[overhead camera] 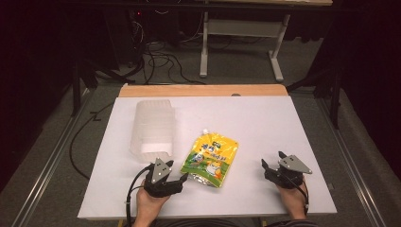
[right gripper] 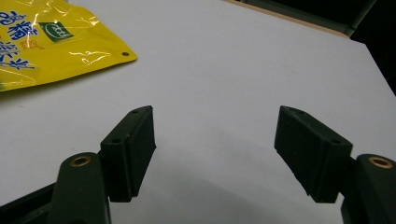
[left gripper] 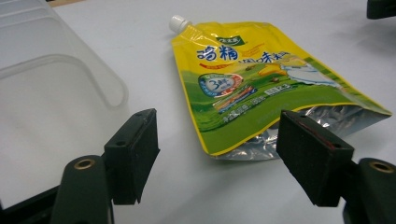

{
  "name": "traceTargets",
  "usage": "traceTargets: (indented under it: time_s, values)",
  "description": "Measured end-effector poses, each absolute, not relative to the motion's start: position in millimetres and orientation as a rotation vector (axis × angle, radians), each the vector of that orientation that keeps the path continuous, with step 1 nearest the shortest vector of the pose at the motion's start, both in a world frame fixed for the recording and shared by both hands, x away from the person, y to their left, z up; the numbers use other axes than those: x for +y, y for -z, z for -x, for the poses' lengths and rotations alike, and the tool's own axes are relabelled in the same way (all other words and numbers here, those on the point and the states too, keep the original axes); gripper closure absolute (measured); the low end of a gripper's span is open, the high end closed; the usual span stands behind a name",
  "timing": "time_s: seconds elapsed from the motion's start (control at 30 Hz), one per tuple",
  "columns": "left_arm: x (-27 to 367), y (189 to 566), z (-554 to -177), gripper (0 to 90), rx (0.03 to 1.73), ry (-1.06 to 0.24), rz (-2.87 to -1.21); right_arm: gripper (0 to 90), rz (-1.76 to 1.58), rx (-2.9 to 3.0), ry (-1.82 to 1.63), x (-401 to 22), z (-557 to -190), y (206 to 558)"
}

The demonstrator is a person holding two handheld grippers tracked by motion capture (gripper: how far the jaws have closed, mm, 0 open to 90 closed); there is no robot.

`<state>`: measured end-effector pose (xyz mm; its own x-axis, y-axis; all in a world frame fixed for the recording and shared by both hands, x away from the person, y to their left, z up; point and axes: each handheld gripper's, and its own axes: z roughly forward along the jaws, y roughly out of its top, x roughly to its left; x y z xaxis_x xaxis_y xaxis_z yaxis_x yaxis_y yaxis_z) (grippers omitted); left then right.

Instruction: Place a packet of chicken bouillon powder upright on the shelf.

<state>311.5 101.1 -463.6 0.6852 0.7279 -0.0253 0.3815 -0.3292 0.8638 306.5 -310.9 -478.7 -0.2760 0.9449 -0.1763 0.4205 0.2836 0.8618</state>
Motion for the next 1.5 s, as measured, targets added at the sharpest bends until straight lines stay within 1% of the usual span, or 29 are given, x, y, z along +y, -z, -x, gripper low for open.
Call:
traceTargets:
  time_s: [0.23, 0.5, 0.63, 0.97, 1.13, 1.3, 1.4, 1.47, 1.5]
  values:
    - [89.1, 452.1, -314.6, 28.0, 0.831, -0.459, -1.99, 29.6, -1.232, 1.83, -0.928, -311.2, -306.2, 478.7]
    - [79.2, 445.2, -322.8, 26.9, 0.848, -0.436, -1.997, 29.5, -1.236, 1.83, -0.927, -311.1, -306.3, 478.7]
    - [71.7, 440.8, -326.4, 27.1, 0.843, -0.46, -2.036, 29.6, -1.229, 1.832, -0.927, -311.0, -306.3, 478.8]
    - [52.3, 434.6, -340.0, 26.0, 0.873, -0.412, -2.079, 29.5, -1.238, 1.825, -0.936, -311.2, -305.5, 478.7]
    - [42.9, 429.4, -352.1, 25.1, 0.916, -0.382, -2.076, 29.5, -1.237, 1.826, -0.936, -311.2, -305.4, 478.6]
    - [32.3, 428.3, -363.1, 23.4, 0.947, -0.368, -2.118, 29.4, -1.237, 1.819, -0.943, -312.0, -305.2, 478.6]
    - [30.6, 428.5, -367.1, 23.1, 0.959, -0.362, -2.111, 29.4, -1.236, 1.823, -0.941, -311.9, -305.4, 478.5]
    - [29.2, 429.6, -375.7, 22.5, 0.992, -0.32, -2.088, 29.4, -1.234, 1.825, -0.939, -311.6, -305.3, 478.6]
    - [29.2, 429.6, -375.7, 22.1, 0.992, -0.32, -2.088, 29.4, -1.234, 1.825, -0.939, -311.6, -305.3, 478.6]
